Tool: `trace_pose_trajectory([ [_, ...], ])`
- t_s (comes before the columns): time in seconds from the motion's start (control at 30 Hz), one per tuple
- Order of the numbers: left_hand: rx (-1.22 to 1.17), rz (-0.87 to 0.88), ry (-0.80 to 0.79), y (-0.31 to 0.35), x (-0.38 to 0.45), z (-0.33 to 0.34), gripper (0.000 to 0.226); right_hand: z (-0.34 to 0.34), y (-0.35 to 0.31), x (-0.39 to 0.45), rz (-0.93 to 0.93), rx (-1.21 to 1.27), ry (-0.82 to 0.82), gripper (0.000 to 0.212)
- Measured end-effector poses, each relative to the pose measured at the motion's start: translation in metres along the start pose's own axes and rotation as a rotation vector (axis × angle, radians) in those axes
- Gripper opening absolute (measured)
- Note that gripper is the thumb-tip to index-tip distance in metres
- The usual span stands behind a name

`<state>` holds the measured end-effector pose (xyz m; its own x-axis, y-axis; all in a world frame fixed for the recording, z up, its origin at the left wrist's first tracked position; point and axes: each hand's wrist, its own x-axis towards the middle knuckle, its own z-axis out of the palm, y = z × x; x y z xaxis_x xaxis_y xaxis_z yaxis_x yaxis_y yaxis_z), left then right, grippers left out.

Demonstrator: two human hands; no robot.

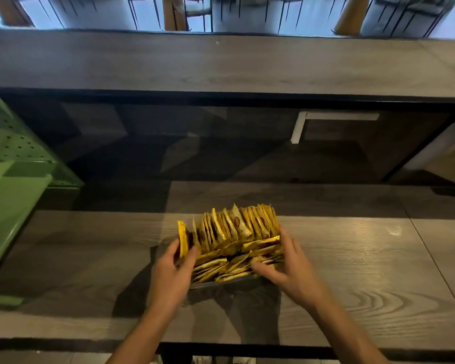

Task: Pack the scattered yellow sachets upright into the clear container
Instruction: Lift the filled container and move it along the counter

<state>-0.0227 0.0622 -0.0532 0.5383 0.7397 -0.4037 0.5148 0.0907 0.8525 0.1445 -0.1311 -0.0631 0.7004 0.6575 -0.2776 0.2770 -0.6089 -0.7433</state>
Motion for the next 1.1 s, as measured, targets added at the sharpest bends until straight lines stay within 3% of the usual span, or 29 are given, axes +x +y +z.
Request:
trace_pose_trajectory([
  [0.1, 0.015, 0.019, -0.017, 0.002, 0.013, -0.002, 0.036, 0.001, 0.001, 0.008, -0.047, 0.003, -0.035, 0.133],
  [0.2, 0.022, 0.052, -0.044, 0.01, 0.028, 0.0, 0.041, 0.009, 0.0, 0.018, -0.081, 0.002, 0.005, 0.128],
  [0.37, -0.084, 0.073, -0.127, 0.02, 0.053, -0.001, 0.092, 0.013, 0.005, 0.034, -0.071, 0.027, 0.194, 0.104],
  [0.6, -0.092, 0.141, -0.285, 0.042, 0.084, 0.034, 0.068, -0.011, 0.019, 0.048, -0.001, 0.04, 0.319, 0.094],
  [0.77, 0.133, 0.222, -0.422, 0.061, 0.096, 0.064, 0.095, -0.035, 0.035, 0.059, 0.021, 0.057, 0.41, 0.09],
  [0.9, 0.346, 0.315, -0.41, 0.072, 0.114, 0.099, 0.09, -0.066, 0.051, 0.072, 0.062, 0.045, 0.46, 0.087],
  [1.1, 0.356, 0.325, -0.301, 0.083, 0.13, 0.162, 0.069, -0.115, 0.076, 0.091, 0.116, 0.033, 0.467, 0.081],
])
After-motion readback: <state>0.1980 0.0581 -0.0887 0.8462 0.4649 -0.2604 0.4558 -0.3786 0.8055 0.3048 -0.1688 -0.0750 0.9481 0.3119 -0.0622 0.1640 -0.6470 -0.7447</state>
